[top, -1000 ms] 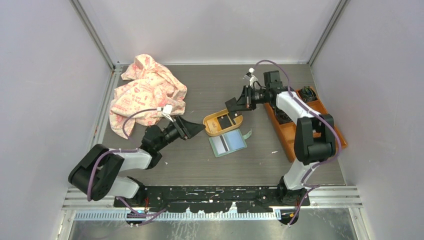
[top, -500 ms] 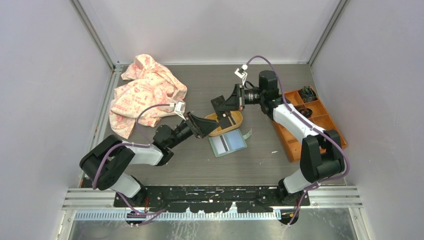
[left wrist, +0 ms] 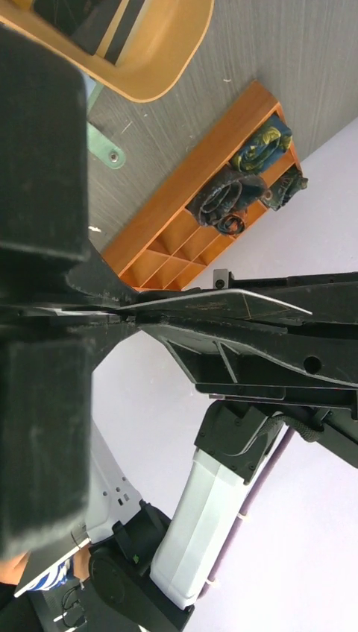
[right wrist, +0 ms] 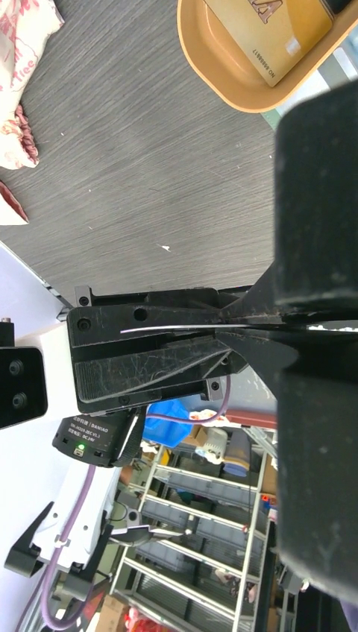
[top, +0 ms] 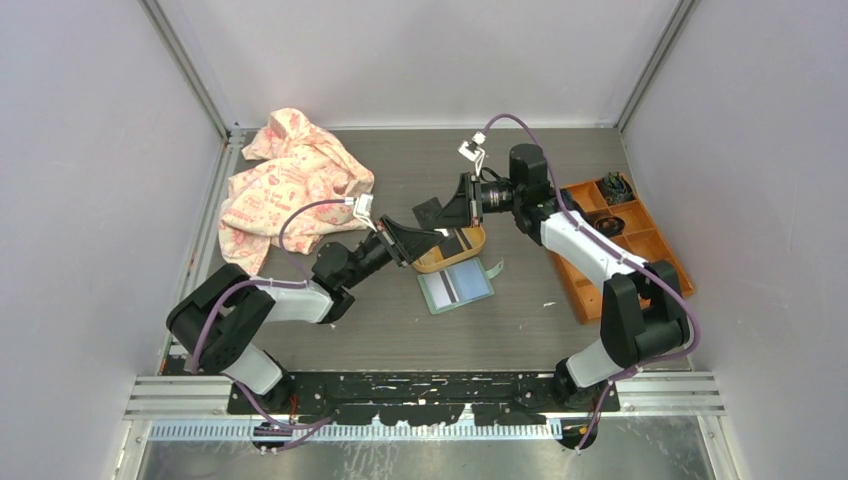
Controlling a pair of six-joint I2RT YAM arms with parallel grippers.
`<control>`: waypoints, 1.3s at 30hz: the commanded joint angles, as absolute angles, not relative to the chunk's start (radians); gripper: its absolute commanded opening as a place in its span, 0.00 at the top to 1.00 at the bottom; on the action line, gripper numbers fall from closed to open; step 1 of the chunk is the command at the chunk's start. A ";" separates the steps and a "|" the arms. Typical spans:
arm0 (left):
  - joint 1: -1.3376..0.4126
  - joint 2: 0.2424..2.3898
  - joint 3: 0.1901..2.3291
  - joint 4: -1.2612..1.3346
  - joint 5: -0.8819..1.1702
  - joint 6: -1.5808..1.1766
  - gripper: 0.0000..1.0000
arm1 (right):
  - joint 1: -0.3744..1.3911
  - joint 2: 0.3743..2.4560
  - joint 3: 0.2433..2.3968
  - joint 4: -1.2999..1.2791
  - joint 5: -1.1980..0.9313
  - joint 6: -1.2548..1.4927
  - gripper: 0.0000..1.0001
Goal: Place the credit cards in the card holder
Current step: Insert the credit card into the card holder.
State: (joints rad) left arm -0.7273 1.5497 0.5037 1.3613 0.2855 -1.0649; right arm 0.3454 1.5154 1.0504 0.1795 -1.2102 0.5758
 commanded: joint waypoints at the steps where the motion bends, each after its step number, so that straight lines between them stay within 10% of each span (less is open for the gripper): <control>1: -0.732 1.548 0.530 1.431 0.310 -1.046 1.00 | 0.347 1.461 1.055 0.234 -1.231 0.562 0.88; 6: -0.723 1.526 0.493 1.428 0.356 -1.001 1.00 | 0.344 1.433 1.118 -0.040 -1.202 0.329 0.58; 16: -0.701 1.333 0.402 0.967 0.508 -0.783 1.00 | 0.317 1.360 1.203 -0.904 -1.065 -0.983 0.01; 19: -0.700 1.199 0.388 0.665 0.464 -0.685 1.00 | 0.318 1.376 1.120 -1.053 -1.024 -1.370 0.01; 24: -0.698 1.015 0.352 0.381 0.365 -0.606 1.00 | 0.400 1.426 1.033 -0.729 -0.806 -1.153 0.28; 31: -0.697 0.919 0.290 0.359 0.357 -0.609 1.00 | 0.542 1.596 1.067 -0.550 -0.495 -0.997 0.95; 39: -0.696 0.955 0.199 0.571 0.395 -0.752 1.00 | 0.586 1.703 1.086 -0.328 -0.307 -0.857 0.99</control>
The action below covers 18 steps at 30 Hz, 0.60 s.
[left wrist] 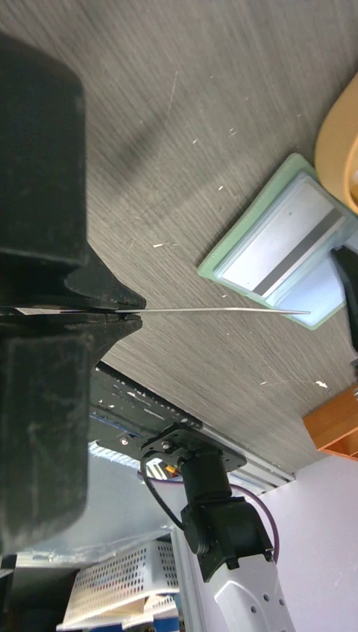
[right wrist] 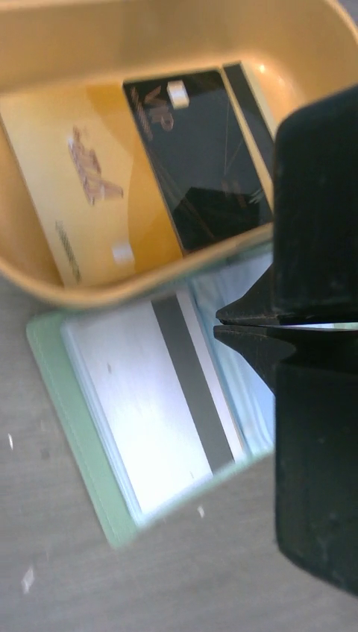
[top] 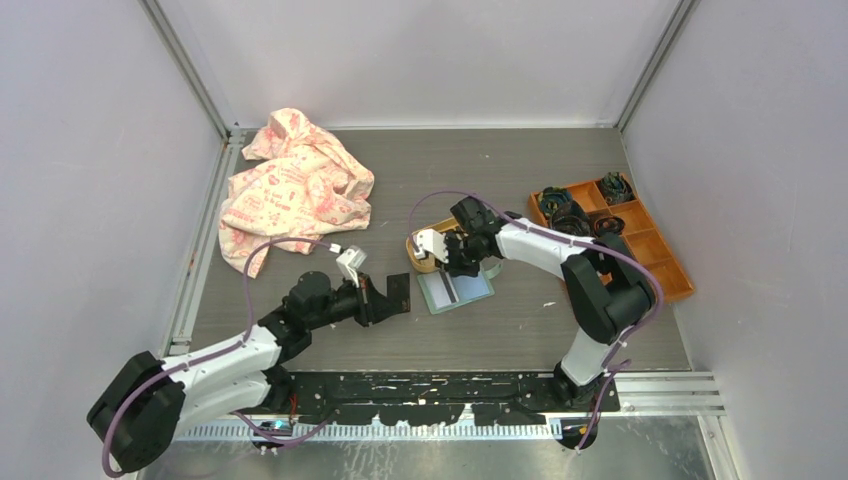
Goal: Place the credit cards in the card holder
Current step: Insert the credit card into the card holder.
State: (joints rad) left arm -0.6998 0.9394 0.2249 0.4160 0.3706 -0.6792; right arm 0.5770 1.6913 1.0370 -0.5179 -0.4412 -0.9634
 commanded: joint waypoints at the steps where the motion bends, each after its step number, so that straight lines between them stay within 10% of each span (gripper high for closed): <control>1: -0.697 0.971 0.192 0.599 0.400 -0.772 1.00 | 0.585 1.711 1.090 -0.290 -0.289 -0.833 0.99; 10: -0.699 1.199 0.178 0.903 0.420 -0.982 1.00 | 0.581 1.832 1.225 -0.140 -0.185 -0.643 0.98; 18: -0.760 1.422 0.214 1.112 0.303 -1.187 1.00 | 0.426 1.630 1.170 -0.376 -0.656 -0.726 0.80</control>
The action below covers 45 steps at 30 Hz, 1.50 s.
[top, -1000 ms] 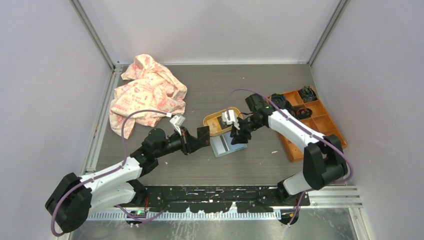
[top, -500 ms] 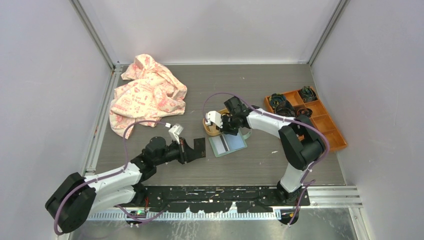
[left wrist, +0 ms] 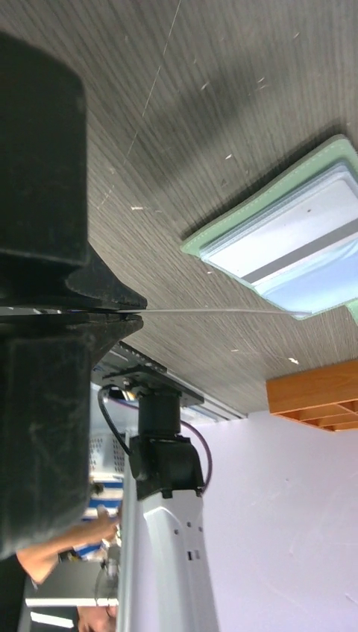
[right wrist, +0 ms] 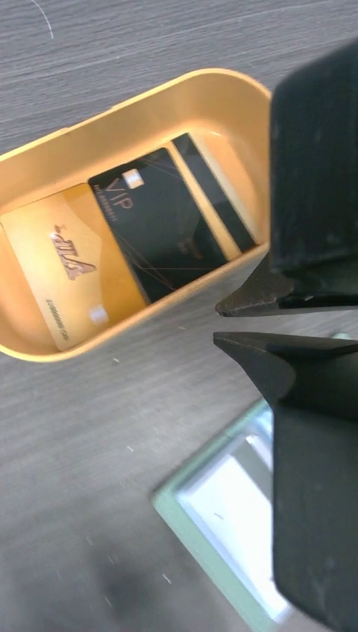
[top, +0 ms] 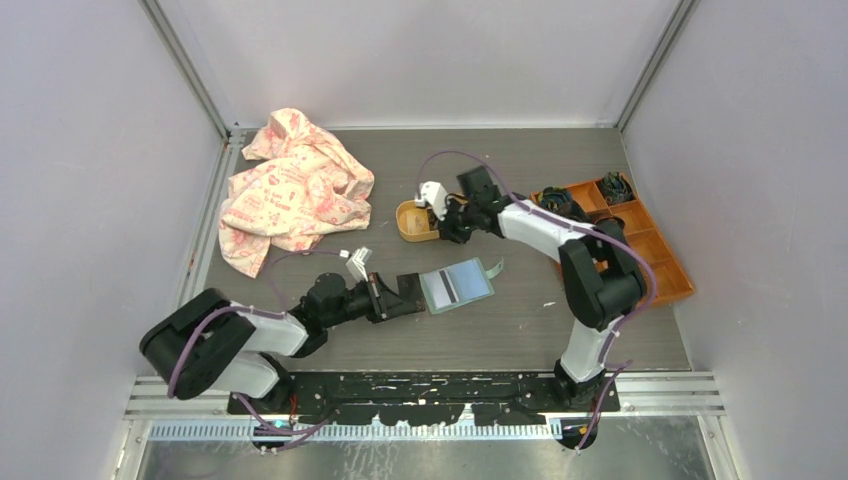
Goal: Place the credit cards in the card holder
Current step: Insert the credit card into the card holder.
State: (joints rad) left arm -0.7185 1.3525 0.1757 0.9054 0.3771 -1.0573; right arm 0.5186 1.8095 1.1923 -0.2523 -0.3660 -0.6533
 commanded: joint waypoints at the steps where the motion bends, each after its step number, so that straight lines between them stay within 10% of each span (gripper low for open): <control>1: -0.780 1.447 0.225 1.125 0.275 -1.202 1.00 | 0.396 1.593 1.153 -0.445 -0.724 -0.809 0.74; 7: -0.872 1.623 0.336 1.157 0.164 -1.280 1.00 | 0.289 1.521 1.075 -0.764 -0.748 -1.257 0.43; 45: -0.879 1.884 0.547 0.959 0.231 -1.427 1.00 | 0.327 1.679 1.032 -0.797 -0.526 -1.407 0.21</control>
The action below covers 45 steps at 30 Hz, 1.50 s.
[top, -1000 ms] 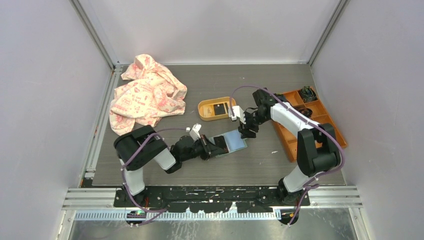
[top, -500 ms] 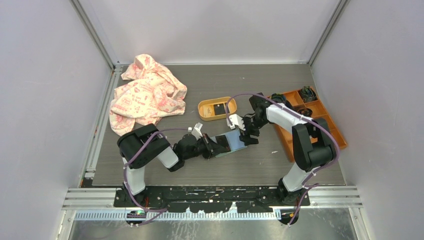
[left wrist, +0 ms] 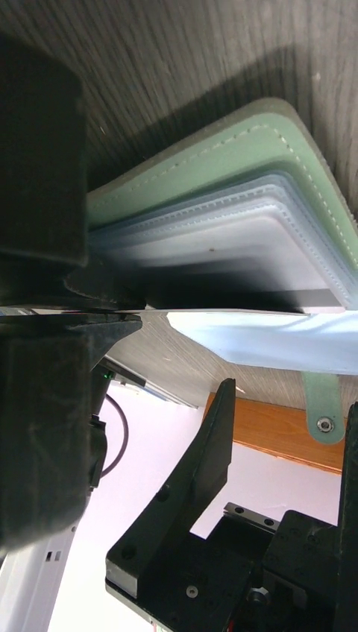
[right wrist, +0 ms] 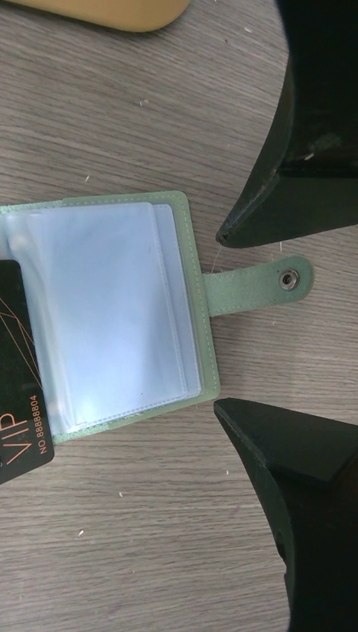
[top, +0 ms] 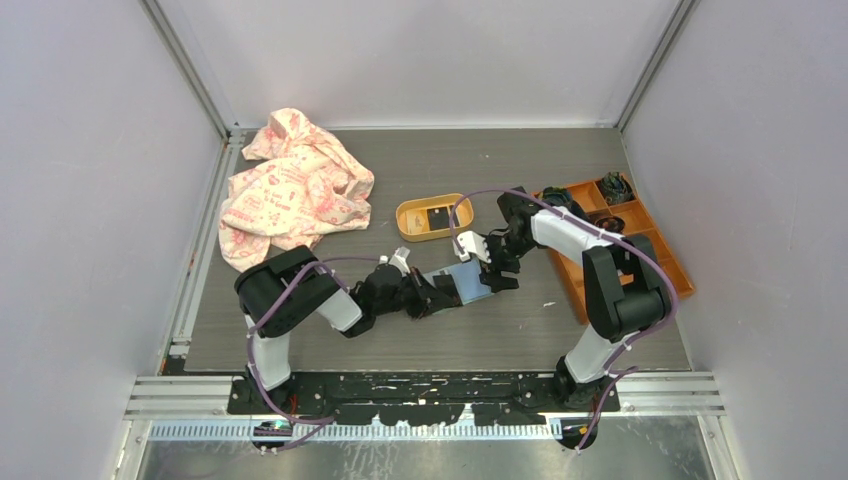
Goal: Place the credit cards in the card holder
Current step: Insert the credit card into the card holder.
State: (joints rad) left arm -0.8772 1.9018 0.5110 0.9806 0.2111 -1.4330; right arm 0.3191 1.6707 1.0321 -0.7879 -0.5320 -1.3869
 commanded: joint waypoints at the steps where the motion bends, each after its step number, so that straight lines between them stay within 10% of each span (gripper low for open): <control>1: -0.878 1.887 0.553 0.958 0.235 -1.428 1.00 | 0.328 1.681 1.034 -0.799 -0.523 -1.407 0.21; 45: -0.831 1.954 0.612 0.920 0.296 -1.450 1.00 | 0.347 1.706 1.051 -0.837 -0.501 -1.411 0.24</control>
State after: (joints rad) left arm -0.8417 1.9636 0.6189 0.9260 0.2871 -1.4414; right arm 0.3397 1.7027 1.0321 -0.8143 -0.5056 -1.3922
